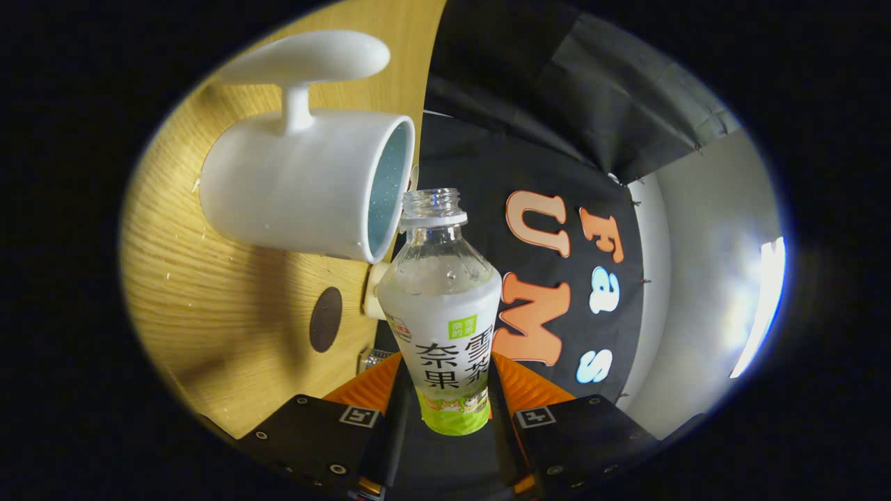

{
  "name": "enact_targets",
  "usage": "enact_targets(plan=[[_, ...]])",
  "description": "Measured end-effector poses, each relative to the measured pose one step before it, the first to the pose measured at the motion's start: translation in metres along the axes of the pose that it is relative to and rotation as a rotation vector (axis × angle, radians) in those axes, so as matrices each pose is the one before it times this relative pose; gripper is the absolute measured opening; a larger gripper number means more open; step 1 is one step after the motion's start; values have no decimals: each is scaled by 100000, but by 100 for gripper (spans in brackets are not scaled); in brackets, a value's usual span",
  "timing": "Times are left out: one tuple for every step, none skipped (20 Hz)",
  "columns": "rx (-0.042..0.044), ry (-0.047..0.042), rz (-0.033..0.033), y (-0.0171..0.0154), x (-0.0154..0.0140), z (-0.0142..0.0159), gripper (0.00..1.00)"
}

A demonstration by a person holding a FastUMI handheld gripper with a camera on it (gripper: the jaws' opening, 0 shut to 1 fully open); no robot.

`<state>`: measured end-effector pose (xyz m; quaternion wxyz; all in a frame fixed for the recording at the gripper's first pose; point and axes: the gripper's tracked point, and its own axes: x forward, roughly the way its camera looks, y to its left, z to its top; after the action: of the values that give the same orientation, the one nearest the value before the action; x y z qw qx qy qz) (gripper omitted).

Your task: Take the bottle from table, then pour the juice into the cup, finally place the bottle on the coaster

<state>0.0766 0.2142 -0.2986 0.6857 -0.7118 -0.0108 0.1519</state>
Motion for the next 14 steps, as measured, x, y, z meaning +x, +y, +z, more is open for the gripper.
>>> enact_targets(plan=[[6145, 1433, 3050, 776, 118, -242, 56], [6056, 1598, 2692, 508, 55, -421, 56], [5885, 1510, 1977, 387, 74, -247, 57], [5765, 1628, 1337, -213, 44, -252, 57], [6044, 1426, 1384, 4, 352, -200, 56], [5965, 1296, 1151, -95, 497, -155, 57], [5580, 848, 532, -171, 401, -28, 57], [4282, 164, -316, -260, 483, -14, 57], [3132, -23, 213, -266, 422, 33, 56], [3061, 596, 119, -214, 451, -278, 57], [4070, 890, 54, -222, 401, -297, 57], [5079, 764, 441, -154, 460, -257, 57], [5935, 564, 1174, -32, 338, -54, 57], [5663, 708, 1861, 219, 729, -88, 57]])
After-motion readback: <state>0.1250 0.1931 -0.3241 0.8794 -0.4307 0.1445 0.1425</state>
